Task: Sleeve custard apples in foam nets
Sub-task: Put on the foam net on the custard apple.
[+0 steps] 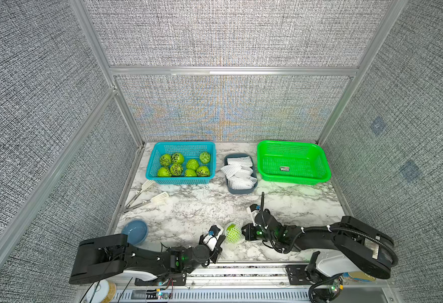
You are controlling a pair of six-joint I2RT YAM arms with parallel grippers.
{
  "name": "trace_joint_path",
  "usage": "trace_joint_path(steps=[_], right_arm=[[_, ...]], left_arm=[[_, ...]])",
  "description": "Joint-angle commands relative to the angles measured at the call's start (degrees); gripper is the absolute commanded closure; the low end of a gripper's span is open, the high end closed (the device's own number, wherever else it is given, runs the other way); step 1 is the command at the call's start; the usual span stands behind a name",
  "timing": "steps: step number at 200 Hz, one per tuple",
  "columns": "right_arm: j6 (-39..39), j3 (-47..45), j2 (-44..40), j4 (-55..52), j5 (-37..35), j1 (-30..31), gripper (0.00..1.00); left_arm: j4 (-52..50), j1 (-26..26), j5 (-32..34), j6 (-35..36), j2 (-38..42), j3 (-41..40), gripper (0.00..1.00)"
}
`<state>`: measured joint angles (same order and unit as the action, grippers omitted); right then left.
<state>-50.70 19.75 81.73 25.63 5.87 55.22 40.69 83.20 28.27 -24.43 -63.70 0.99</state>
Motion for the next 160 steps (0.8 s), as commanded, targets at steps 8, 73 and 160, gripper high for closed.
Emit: trace_joint_path(steps=[8,73,160], right_arm=[[-0.6,0.3,0.1,1.1,-1.8,0.8,0.94],[1.8,0.2,-1.4,-0.5,-4.7,3.1,0.92],[1.9,-1.5,-1.0,0.0,-7.5,4.8,0.92]], left_arm=[[-2.9,0.0,-0.5,-1.0,-0.5,0.1,1.0],[-6.2,0.0,0.2,-3.1,-1.8,2.2,1.0],[-10.0,0.0,1.8,-5.3,-4.2,4.7,1.0]])
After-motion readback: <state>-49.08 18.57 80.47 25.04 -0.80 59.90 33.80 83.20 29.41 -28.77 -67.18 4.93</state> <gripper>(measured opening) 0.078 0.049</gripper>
